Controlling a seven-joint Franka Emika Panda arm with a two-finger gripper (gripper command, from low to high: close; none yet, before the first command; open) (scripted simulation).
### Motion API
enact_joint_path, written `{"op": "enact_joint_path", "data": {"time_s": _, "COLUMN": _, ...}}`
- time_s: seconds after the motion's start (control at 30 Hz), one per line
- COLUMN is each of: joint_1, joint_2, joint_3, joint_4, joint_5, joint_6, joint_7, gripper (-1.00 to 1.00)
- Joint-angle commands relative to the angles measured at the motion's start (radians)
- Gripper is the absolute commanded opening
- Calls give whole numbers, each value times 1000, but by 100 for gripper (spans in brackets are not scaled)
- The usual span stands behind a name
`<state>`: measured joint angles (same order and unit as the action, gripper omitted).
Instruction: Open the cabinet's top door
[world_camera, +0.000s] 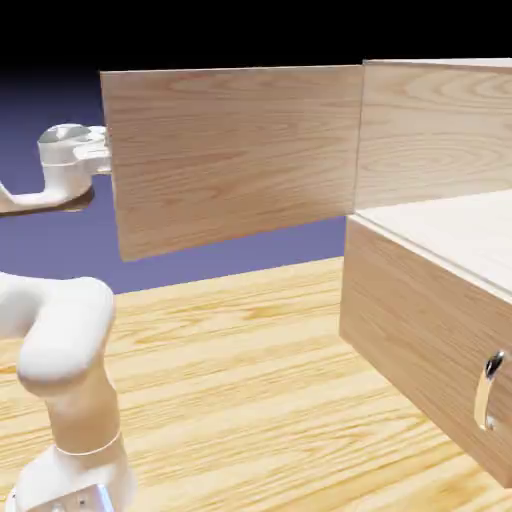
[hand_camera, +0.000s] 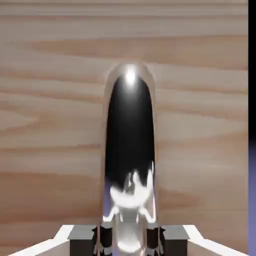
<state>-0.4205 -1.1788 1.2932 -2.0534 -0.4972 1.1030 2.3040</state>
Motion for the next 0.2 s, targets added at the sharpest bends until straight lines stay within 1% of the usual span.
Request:
{"op": "enact_joint_path", "data": {"time_s": 0.0, "joint_1": -31, "joint_2": -2, "joint_3": 16, "joint_4": 36, "joint_5": 6, "joint_6": -24, "joint_7": -7, "gripper": -100}}
{"op": "enact_joint_path", "data": {"time_s": 0.17, "joint_1": -183, "joint_2": -21, "joint_3": 82, "joint_4": 217, "joint_5": 31, "joint_6": -137, "joint_7": -45, "gripper": -100}}
